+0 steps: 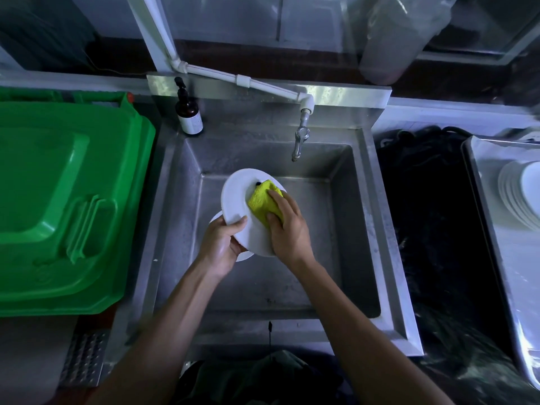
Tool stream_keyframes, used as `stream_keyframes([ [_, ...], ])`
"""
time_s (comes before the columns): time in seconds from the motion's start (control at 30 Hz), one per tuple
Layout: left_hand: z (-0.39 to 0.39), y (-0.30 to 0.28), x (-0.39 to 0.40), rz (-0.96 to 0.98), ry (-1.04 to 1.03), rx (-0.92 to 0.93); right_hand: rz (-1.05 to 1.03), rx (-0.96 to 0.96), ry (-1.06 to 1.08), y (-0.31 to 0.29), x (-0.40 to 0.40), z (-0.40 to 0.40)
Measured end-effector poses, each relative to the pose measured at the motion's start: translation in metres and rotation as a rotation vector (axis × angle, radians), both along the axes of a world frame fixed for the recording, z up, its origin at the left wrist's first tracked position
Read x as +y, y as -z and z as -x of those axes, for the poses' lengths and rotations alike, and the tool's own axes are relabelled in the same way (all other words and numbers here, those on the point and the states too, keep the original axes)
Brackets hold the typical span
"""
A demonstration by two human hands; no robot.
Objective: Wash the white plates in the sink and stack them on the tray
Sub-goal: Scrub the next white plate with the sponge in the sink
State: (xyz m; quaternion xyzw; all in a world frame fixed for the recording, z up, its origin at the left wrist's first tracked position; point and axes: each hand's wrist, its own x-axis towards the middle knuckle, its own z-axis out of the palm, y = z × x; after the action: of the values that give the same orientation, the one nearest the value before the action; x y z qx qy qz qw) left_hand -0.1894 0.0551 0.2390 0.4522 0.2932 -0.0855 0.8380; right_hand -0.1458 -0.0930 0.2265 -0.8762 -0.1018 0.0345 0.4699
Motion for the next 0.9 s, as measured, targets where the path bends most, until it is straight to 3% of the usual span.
stream_keyframes([
  [0.33,-0.008,-0.001,-0.006,0.104,-0.121,0.073,-0.052,0.055,0.017,-0.007,0.002,0.019],
  [0.7,-0.024,-0.003,-0.008,0.227,-0.240,0.100,0.008,-0.080,-0.050,0.006,0.013,0.051],
  [0.9,-0.014,0.005,0.004,0.210,-0.156,0.049,-0.071,-0.016,0.049,0.004,0.003,0.038],
])
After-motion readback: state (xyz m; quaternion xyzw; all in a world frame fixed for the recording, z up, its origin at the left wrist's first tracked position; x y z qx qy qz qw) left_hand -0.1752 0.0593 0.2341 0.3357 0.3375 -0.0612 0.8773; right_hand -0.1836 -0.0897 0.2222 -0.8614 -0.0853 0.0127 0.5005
